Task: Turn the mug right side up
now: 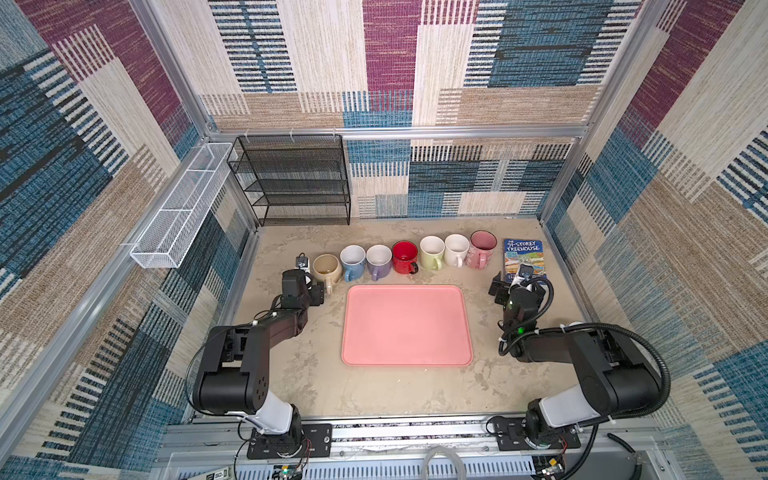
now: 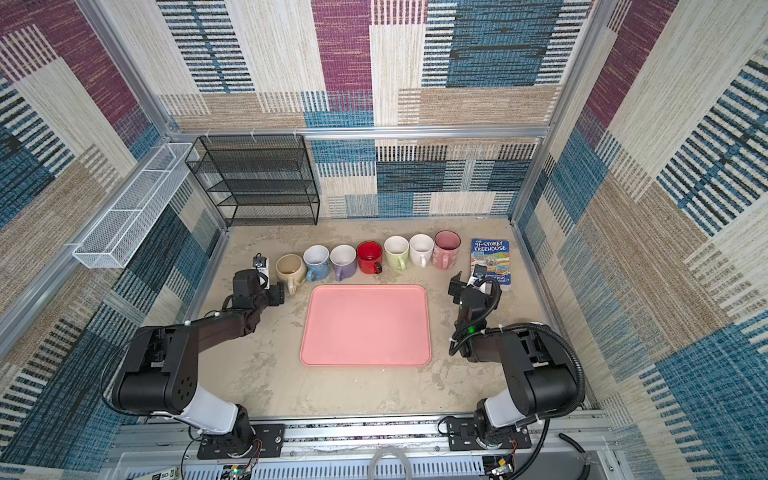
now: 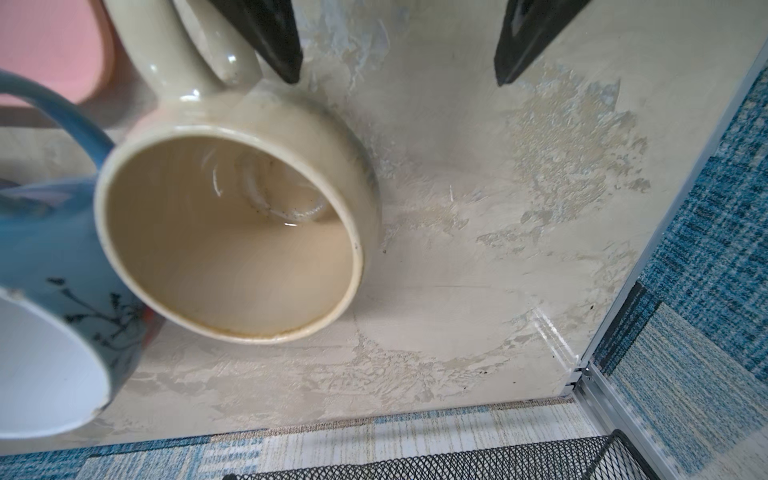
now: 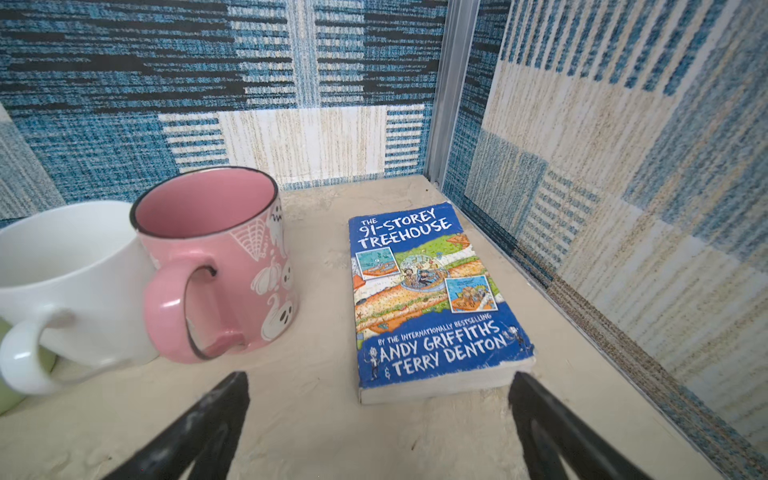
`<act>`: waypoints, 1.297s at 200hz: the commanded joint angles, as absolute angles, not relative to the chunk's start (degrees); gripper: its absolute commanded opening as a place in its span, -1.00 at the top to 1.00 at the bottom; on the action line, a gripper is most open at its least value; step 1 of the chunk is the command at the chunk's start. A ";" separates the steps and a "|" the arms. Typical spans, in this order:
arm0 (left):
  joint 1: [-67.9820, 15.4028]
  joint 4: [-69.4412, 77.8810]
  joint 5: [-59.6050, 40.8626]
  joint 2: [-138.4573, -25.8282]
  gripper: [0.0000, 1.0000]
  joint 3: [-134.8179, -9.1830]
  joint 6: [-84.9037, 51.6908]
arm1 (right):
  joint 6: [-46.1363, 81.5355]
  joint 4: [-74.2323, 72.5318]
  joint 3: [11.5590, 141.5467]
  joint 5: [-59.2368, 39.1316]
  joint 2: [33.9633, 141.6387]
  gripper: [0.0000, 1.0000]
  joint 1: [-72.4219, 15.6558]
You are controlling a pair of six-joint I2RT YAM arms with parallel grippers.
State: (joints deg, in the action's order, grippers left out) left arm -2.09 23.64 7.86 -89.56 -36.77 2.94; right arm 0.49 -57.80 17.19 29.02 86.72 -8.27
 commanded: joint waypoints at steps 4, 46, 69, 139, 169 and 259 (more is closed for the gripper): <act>-2.26 28.84 11.08 -88.00 -0.56 -34.08 1.43 | -2.72 -73.30 12.51 24.65 85.74 -1.00 -7.73; -3.03 44.04 15.93 -84.66 -0.98 -24.62 0.26 | -2.98 -98.39 -2.15 21.53 84.57 -1.00 -7.73; -3.08 51.93 13.37 -84.82 -0.98 -19.61 0.54 | -3.27 -102.86 -3.70 20.43 85.87 -1.00 -7.69; 1.10 44.98 1.39 -88.51 -0.98 -25.59 0.46 | -3.87 -83.29 8.11 11.03 88.92 -1.00 -5.14; 1.19 44.78 1.34 -88.31 -0.98 -25.49 0.44 | -0.20 -74.00 11.93 3.54 88.13 -1.00 -0.05; 1.21 45.17 1.41 -88.24 -0.98 -25.35 0.46 | -0.35 -74.42 11.54 3.57 87.85 -1.00 -0.01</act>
State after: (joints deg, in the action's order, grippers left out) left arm 1.10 45.19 2.22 -88.38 -25.28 1.21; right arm -0.86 -73.67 11.55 4.47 88.05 0.01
